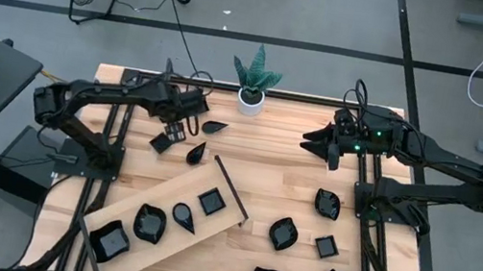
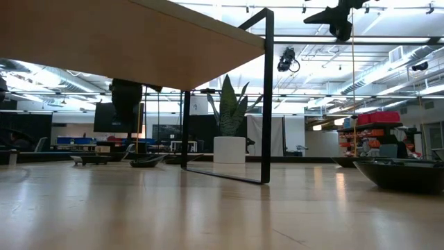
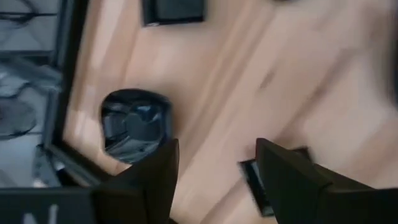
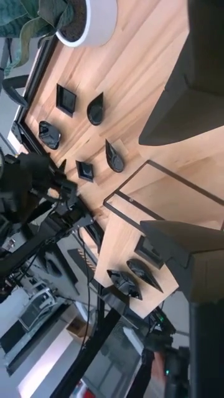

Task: Pick & Place Mini shaped plates
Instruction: Stack the black drop shaped plate on top of the black drop shaped plate on the shelf

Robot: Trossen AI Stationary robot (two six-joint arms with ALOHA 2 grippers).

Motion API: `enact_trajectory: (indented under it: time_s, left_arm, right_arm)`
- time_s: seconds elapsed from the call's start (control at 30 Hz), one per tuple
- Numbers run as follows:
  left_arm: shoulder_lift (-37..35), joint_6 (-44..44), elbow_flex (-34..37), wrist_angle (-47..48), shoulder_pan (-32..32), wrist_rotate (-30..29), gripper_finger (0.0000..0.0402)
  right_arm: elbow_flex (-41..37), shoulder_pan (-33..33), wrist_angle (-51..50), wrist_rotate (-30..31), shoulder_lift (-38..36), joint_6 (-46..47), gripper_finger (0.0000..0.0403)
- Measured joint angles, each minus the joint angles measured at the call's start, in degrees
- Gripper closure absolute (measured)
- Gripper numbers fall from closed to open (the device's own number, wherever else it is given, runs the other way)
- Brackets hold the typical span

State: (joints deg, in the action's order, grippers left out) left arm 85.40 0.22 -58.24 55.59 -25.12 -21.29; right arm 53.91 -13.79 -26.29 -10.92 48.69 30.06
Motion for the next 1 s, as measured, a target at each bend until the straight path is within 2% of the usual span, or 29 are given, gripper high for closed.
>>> enact_trajectory:
  time_s: [0.1,0.4,0.57,0.73,1.0]
  left_arm:
    - [0.7,-0.9,1.0,-0.5,0.0,-3.3,0.0193]
    - [0.9,-1.2,7.8,-8.2,-0.2,-2.6,0.02]
    - [0.9,-2.0,10.4,-9.9,-0.7,-8.7,0.02]
    - [0.9,-1.2,12.0,-13.5,-2.5,-5.5,0.02]
    - [0.9,-0.6,12.9,-16.9,-5.2,-5.3,0.02]
  right_arm:
    - [0.0,0.0,0.0,0.0,0.0,1.0,0.0193]
    - [0.0,0.0,0.0,0.3,0.0,2.7,0.0193]
    - [0.0,0.0,0.0,2.9,0.0,2.5,0.0193]
    - [0.0,0.0,0.0,3.9,0.0,2.5,0.0193]
    - [0.0,0.0,0.0,4.0,0.0,3.5,0.0193]
